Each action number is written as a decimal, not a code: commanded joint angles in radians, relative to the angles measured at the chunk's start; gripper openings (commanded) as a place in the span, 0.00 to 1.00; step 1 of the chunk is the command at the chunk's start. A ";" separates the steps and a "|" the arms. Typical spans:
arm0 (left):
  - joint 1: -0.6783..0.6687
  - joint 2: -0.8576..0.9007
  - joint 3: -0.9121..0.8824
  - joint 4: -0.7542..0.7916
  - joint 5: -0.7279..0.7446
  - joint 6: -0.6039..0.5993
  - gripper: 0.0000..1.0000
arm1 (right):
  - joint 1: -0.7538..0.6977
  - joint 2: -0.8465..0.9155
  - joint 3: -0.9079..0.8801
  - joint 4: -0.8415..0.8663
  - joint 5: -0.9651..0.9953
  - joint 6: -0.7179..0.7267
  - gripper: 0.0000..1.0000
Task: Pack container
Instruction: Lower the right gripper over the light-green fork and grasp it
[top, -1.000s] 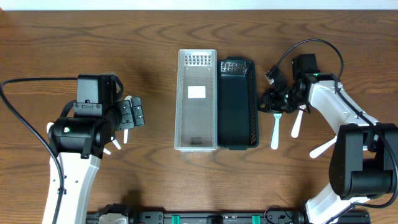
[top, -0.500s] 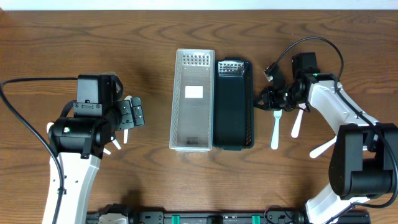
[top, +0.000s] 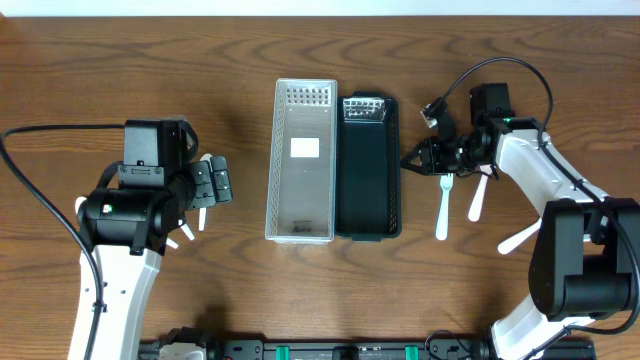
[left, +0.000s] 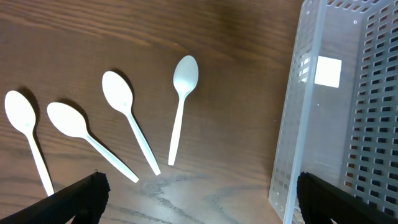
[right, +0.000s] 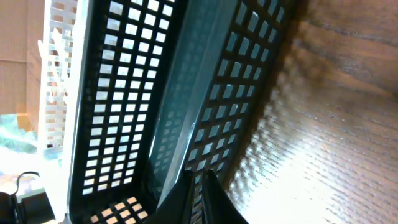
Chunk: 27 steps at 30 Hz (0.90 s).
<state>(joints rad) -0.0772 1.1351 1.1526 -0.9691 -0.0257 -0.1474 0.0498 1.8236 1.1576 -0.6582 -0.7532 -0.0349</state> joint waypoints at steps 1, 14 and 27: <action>0.002 -0.003 0.023 -0.003 0.000 0.013 0.98 | 0.010 0.003 0.009 0.012 0.072 -0.001 0.09; 0.002 -0.003 0.023 -0.003 0.000 0.016 0.98 | -0.107 -0.084 0.260 -0.230 0.660 0.199 0.99; 0.002 -0.003 0.023 -0.002 0.000 0.016 0.98 | -0.089 -0.162 0.319 -0.438 0.733 0.409 0.99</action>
<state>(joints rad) -0.0776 1.1351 1.1526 -0.9688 -0.0257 -0.1444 -0.0841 1.6230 1.5169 -1.0756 -0.1265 0.2733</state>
